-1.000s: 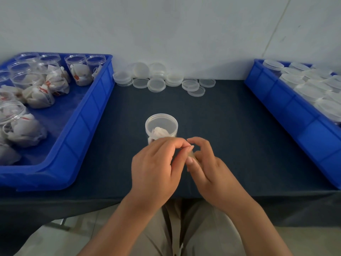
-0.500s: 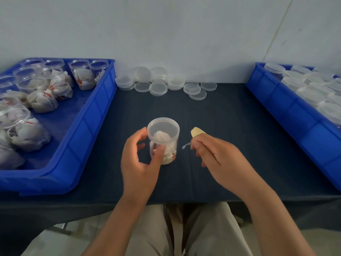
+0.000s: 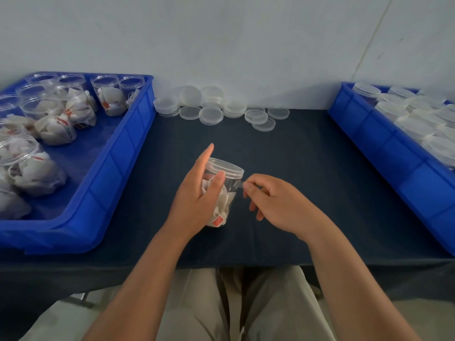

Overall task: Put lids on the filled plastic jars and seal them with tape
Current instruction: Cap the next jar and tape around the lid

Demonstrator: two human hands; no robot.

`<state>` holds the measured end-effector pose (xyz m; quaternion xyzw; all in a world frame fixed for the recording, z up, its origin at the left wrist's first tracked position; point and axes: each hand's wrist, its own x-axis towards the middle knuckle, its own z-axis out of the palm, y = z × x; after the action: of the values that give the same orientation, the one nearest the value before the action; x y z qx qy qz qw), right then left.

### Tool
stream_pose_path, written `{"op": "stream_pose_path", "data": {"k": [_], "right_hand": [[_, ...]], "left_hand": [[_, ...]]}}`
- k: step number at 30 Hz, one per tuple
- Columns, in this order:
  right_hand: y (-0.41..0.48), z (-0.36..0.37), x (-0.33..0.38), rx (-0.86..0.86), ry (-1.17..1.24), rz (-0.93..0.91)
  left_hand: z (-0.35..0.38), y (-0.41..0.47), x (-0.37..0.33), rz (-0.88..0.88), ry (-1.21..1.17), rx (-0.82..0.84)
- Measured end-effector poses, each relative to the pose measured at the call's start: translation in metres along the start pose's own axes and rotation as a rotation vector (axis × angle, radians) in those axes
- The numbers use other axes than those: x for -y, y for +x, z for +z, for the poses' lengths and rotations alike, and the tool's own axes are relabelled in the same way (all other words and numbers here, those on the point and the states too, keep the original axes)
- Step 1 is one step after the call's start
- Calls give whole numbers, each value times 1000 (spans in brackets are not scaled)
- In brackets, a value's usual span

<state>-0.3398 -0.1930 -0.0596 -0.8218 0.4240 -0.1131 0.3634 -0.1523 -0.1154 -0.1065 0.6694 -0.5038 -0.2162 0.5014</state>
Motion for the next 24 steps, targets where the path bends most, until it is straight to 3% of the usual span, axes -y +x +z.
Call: {"op": "stream_pose_path", "data": {"k": [14, 24], "right_hand": [[6, 1, 10, -11, -40, 7], [2, -15, -9, 169, -26, -53]], "left_hand": [[10, 2, 3, 48, 85, -109], [-5, 6, 5, -11, -150, 14]]}}
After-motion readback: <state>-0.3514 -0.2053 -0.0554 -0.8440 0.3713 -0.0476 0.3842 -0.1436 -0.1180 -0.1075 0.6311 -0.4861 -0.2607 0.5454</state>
